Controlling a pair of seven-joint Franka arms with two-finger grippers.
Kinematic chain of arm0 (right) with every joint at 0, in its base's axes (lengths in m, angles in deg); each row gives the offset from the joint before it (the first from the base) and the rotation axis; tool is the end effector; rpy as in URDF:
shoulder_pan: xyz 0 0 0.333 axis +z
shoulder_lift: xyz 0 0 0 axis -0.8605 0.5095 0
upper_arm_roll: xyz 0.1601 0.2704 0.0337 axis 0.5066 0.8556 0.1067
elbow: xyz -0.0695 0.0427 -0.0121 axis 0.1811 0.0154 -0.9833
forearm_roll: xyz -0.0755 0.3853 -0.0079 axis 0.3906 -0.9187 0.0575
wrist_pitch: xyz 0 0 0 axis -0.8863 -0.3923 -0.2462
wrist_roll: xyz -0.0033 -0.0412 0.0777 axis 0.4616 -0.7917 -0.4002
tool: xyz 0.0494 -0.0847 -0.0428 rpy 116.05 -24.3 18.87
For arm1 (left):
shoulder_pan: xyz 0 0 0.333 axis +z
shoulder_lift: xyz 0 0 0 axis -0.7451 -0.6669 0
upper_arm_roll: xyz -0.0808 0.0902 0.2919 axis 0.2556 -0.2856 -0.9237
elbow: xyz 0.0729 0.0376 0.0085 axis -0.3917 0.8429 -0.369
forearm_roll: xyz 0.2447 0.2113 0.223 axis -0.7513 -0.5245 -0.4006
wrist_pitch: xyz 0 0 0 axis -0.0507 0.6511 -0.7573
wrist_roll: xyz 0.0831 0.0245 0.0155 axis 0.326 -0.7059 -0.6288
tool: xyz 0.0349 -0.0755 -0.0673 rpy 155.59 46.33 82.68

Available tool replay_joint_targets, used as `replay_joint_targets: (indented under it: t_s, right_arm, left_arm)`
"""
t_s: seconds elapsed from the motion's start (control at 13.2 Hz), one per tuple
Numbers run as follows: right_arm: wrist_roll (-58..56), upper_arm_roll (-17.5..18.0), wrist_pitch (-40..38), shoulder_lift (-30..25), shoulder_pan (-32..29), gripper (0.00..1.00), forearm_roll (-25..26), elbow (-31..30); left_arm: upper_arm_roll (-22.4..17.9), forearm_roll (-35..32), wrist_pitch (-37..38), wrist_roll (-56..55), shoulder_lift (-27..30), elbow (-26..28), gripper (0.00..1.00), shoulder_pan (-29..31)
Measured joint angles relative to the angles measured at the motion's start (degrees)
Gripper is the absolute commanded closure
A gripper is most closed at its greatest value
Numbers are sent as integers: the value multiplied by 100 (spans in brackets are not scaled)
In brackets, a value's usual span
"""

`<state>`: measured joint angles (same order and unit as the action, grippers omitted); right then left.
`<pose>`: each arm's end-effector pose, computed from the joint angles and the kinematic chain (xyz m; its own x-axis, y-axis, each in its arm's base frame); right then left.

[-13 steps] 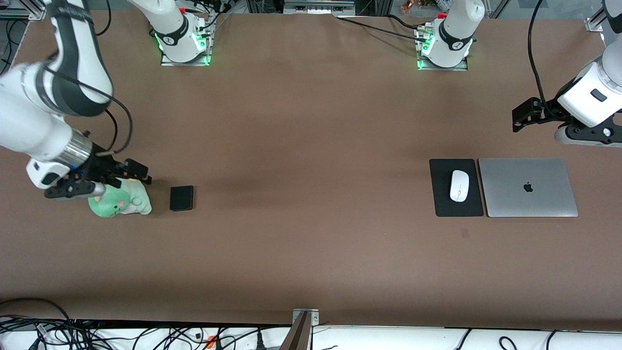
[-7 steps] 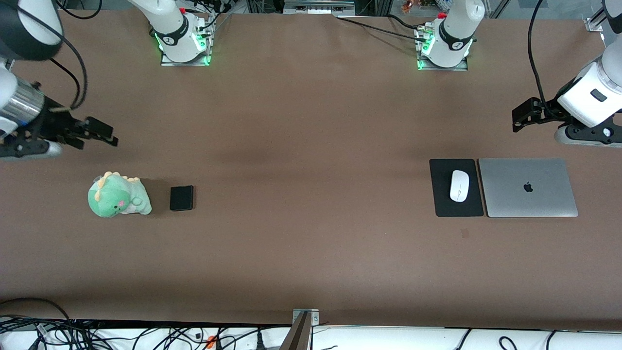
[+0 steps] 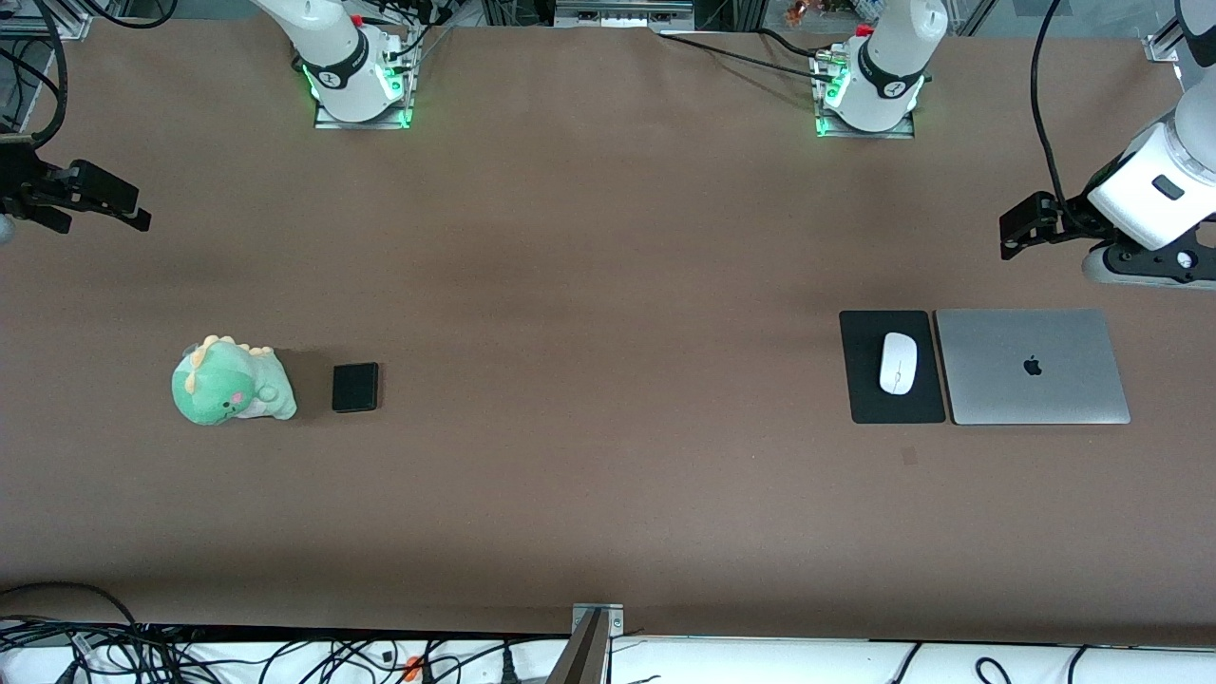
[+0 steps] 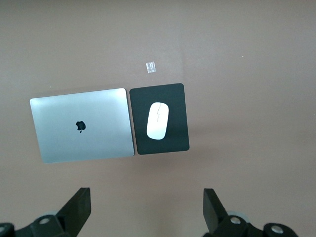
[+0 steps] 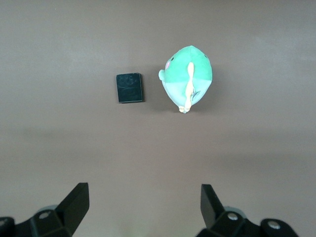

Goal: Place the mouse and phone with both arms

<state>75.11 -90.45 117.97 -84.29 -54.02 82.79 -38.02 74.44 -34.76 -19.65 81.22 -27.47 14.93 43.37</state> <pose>0.5506 -0.0296 0.6090 0.9996 0.0030 -0.0286 0.0014 -0.9986 -0.0534 0.5746 -0.0441 0.6065 0.9954 -0.0772 -0.0563 -0.0800 -0.9956 -0.0485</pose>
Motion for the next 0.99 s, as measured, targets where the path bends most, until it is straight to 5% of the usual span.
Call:
replay_joint_targets:
  t_s: [0.99]
  right_arm:
    - [84,98,-175,666,81,0,182,1074]
  left_arm:
    - [5,0,-7,0,-20,0,0,-7]
